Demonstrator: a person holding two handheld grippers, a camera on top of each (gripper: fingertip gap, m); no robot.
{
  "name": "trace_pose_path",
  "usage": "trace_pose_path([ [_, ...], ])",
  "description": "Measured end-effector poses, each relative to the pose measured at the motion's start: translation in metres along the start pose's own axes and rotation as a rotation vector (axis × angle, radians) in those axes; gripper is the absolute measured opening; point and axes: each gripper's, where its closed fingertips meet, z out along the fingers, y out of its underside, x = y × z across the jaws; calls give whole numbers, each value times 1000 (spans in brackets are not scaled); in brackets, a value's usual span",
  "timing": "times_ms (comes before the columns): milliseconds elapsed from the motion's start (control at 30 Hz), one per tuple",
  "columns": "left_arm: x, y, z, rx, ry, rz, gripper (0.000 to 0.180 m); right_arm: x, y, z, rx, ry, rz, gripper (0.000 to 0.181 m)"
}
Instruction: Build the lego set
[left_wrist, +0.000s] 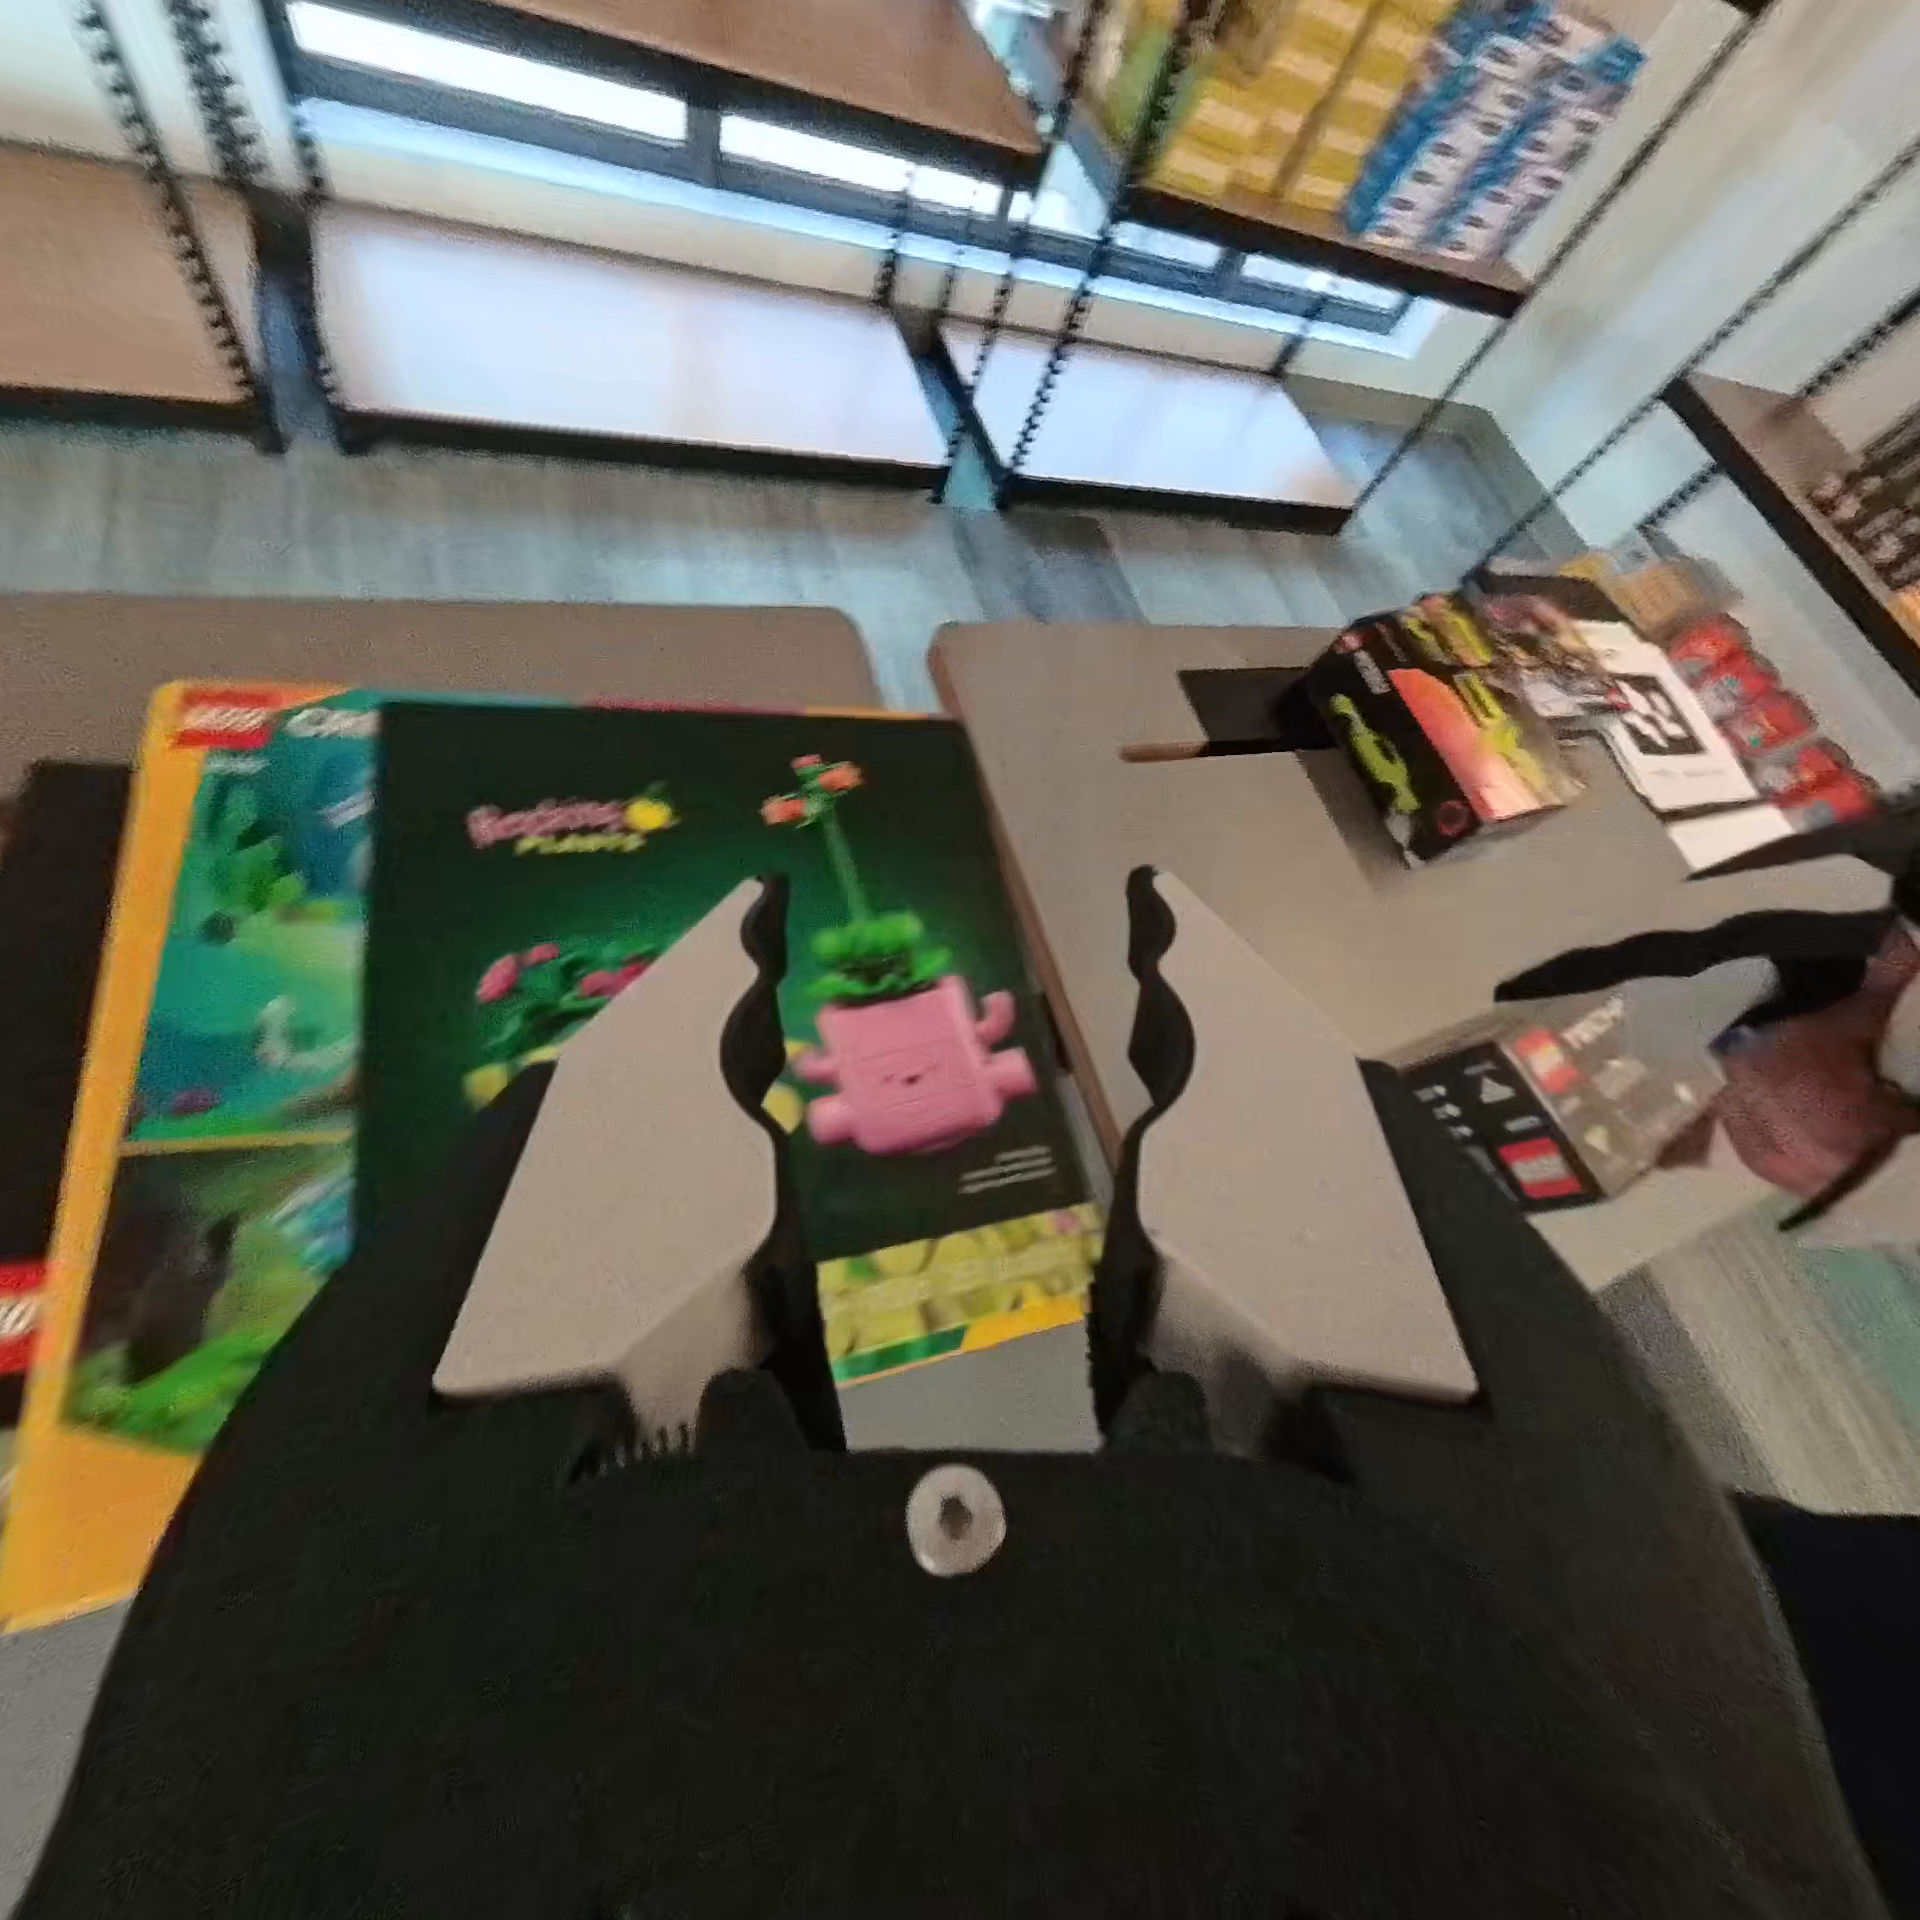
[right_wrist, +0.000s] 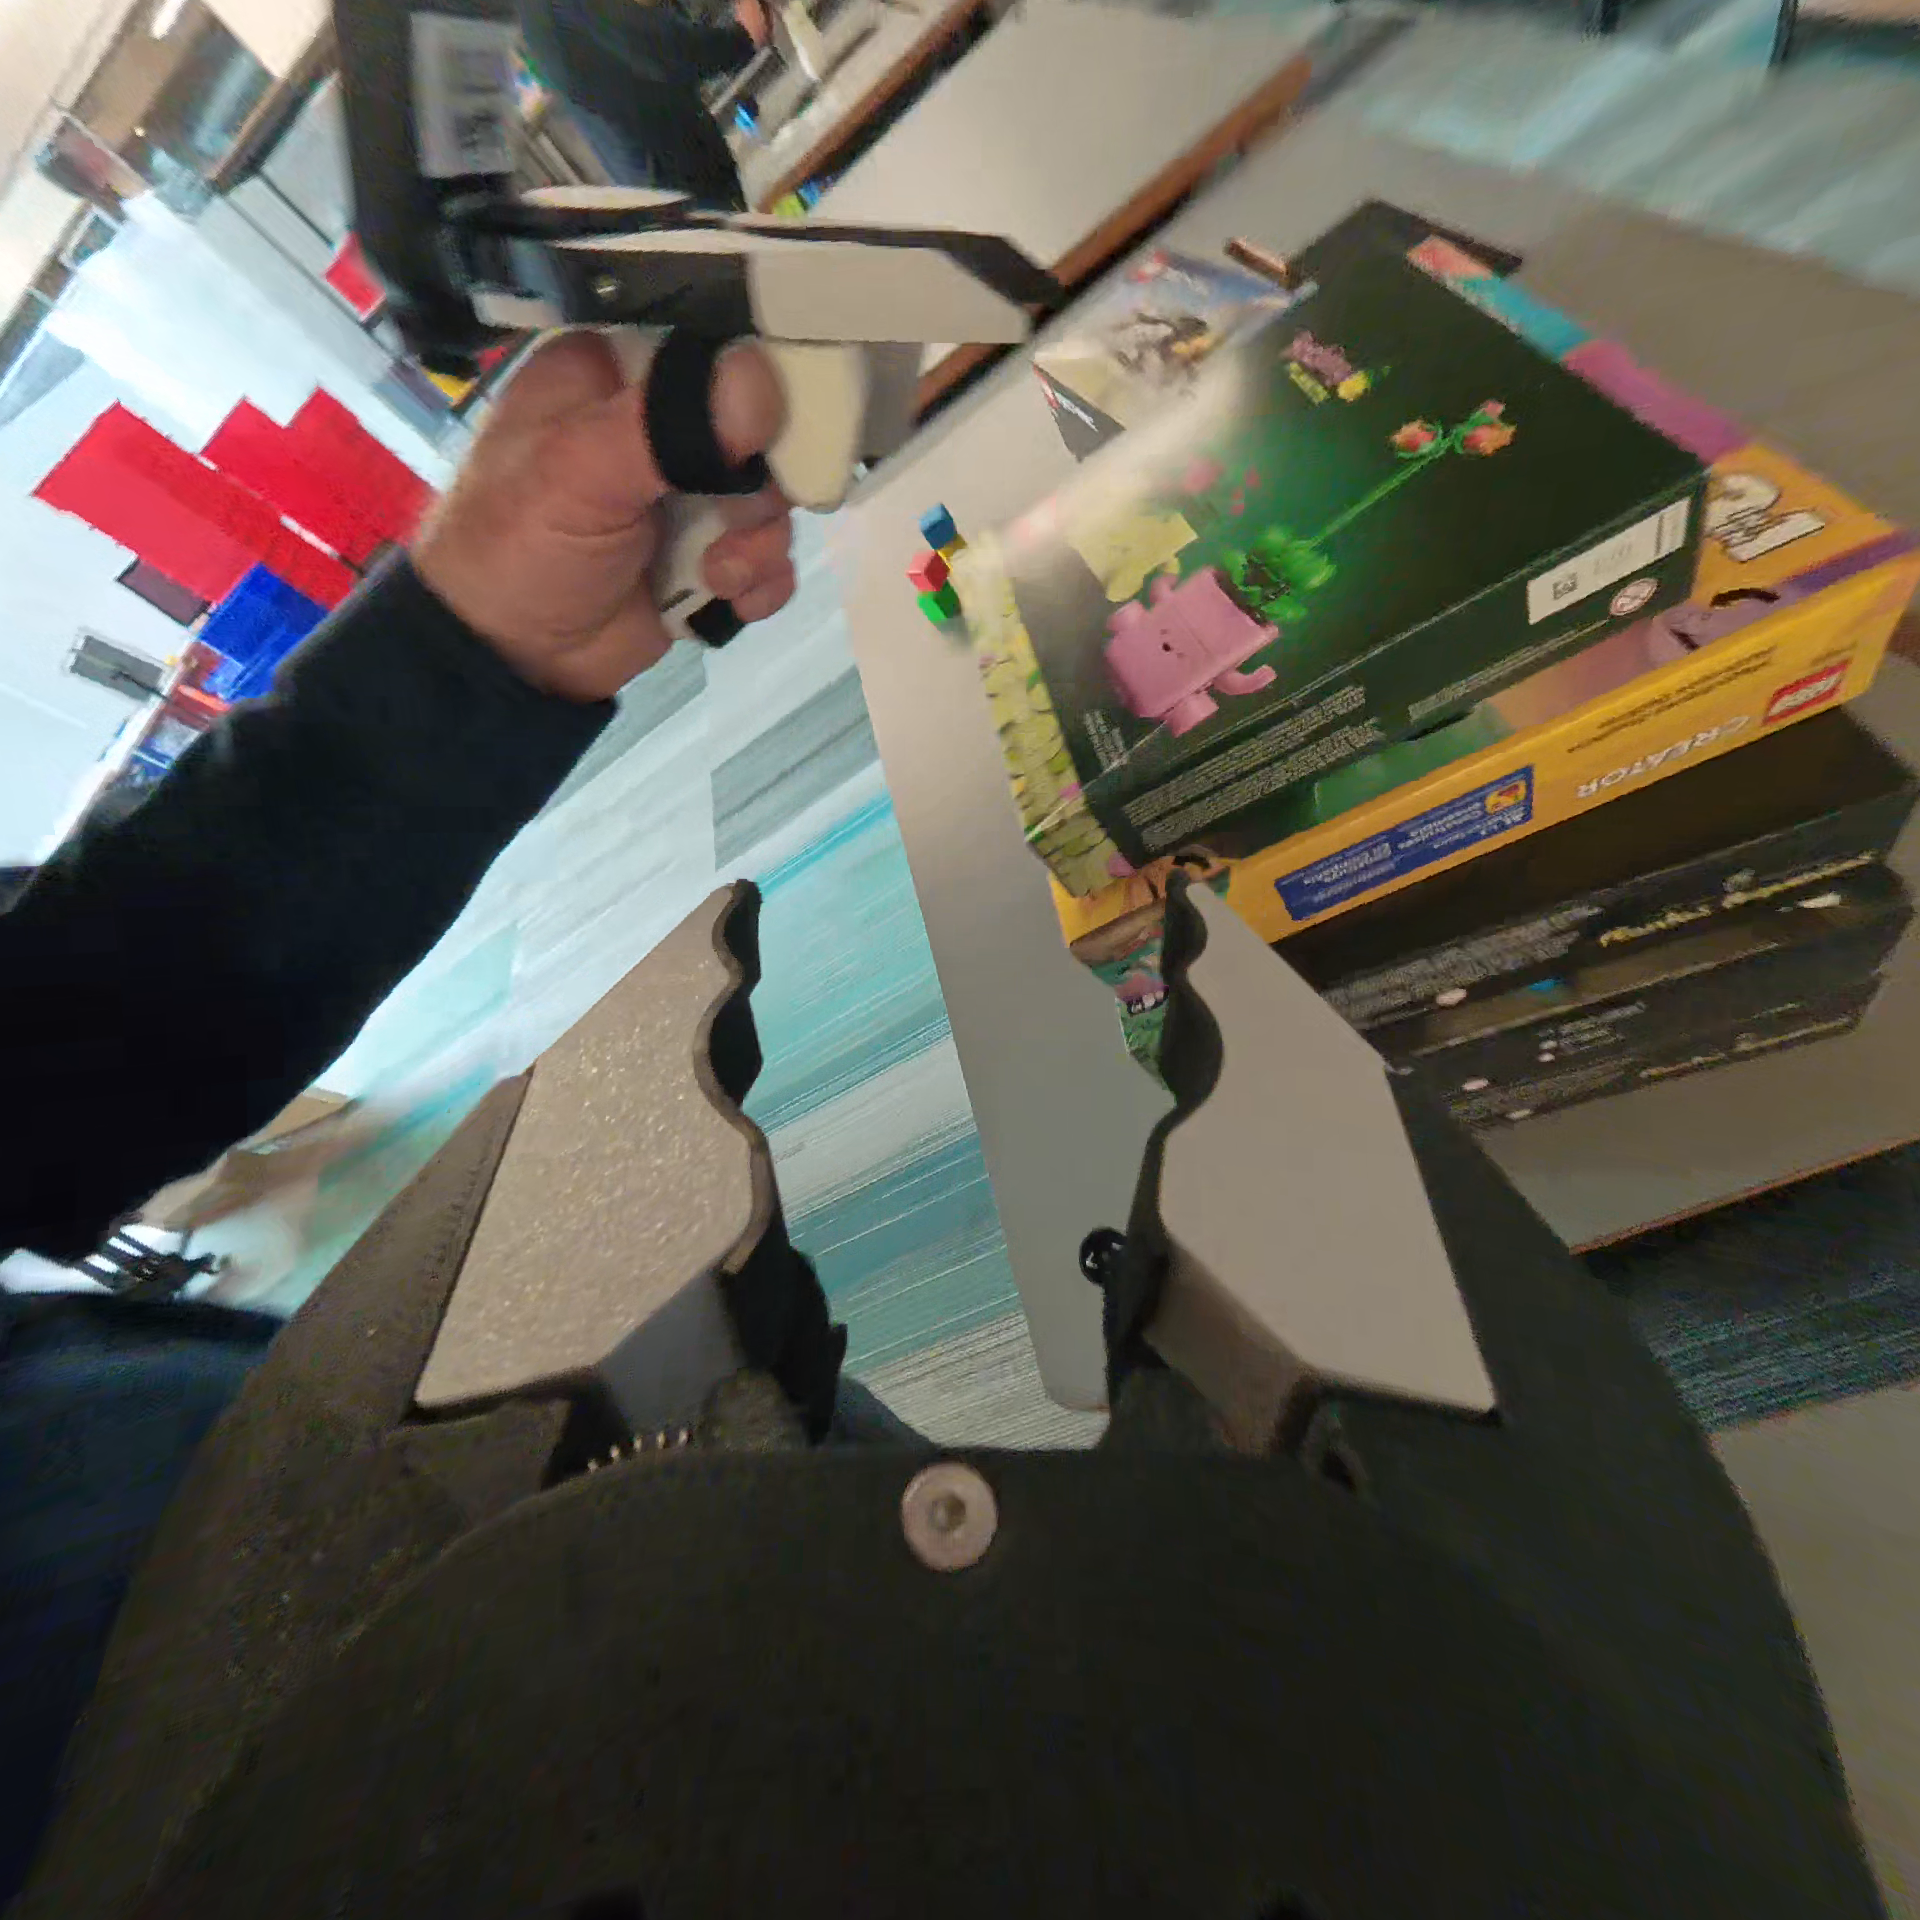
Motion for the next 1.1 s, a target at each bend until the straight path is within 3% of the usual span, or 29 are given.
trace_pose_path([
  [133, 101, -20, 39, -30, 199, 118, 65, 14, 8, -90, 85, 168, -91, 79],
  [267, 208, -26, 81, -61, 394, 216, 66, 89, 46, -211, 147, 472, 4, 81],
  [467, 349, -2, 137, -163, 644, 318, 66, 218, 211, -445, 14, 1074, 210, 94],
  [567, 393, 18, 161, -226, 690, 364, 66, 252, 308, -554, -15, 1260, 393, 106],
  [733, 486, 48, 196, -353, 817, 356, 68, 288, 455, -677, 110, 1362, 780, 109],
  [900, 575, 83, 220, -466, 892, 438, 70, 336, 550, -736, -101, 1438, 838, 100],
  [1033, 635, 126, 229, -581, 1004, 405, 71, 355, 597, -713, -210, 1275, 924, 89],
  [1100, 655, 151, 238, -631, 1028, 417, 71, 353, 596, -699, -276, 1287, 814, 91],
])
